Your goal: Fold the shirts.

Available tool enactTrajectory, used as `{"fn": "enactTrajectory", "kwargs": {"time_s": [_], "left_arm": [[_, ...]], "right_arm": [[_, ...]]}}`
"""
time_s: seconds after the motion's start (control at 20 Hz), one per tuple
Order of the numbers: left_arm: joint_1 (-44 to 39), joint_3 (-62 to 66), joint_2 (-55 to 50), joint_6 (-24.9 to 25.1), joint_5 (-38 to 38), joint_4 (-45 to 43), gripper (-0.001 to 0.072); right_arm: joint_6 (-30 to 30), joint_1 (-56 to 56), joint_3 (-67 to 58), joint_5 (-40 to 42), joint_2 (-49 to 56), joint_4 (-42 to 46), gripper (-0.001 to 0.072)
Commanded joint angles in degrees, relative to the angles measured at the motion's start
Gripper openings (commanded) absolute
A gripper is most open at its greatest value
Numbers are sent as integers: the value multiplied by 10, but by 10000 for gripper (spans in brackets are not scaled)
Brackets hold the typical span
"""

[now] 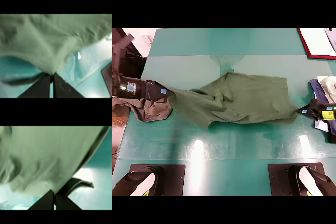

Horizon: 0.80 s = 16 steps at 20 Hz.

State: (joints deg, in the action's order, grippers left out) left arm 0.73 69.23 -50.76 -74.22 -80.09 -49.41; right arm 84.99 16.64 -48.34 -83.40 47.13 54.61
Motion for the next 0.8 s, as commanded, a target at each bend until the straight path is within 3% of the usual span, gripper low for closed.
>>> {"fn": "enactTrajectory", "kwargs": {"time_s": [0.0, 0.1, 0.15, 0.2, 0.4, 0.6, 0.75], "left_arm": [[0, 9, -14, -10, 15, -31, 28], [0, -23, -49, -9, 16, -45, 28], [0, -44, -68, -8, 18, -45, 28], [0, -62, -85, -8, 17, -45, 29], [0, -103, -125, -8, 1, -45, 29], [0, -105, -124, -3, 13, -44, 29], [0, -105, -124, -3, 17, -44, 29]], "right_arm": [[7, 24, -19, 21, 73, 17, 12], [-15, 20, -6, 96, 158, 4, 19], [-38, 14, -3, 130, 197, -8, 134], [-45, 13, -11, 142, 237, -17, 406], [-71, 30, -36, 79, 273, 34, 430], [-101, 73, 50, 43, 180, 69, 459], [-110, 91, 130, 70, 126, 70, 459]]}}
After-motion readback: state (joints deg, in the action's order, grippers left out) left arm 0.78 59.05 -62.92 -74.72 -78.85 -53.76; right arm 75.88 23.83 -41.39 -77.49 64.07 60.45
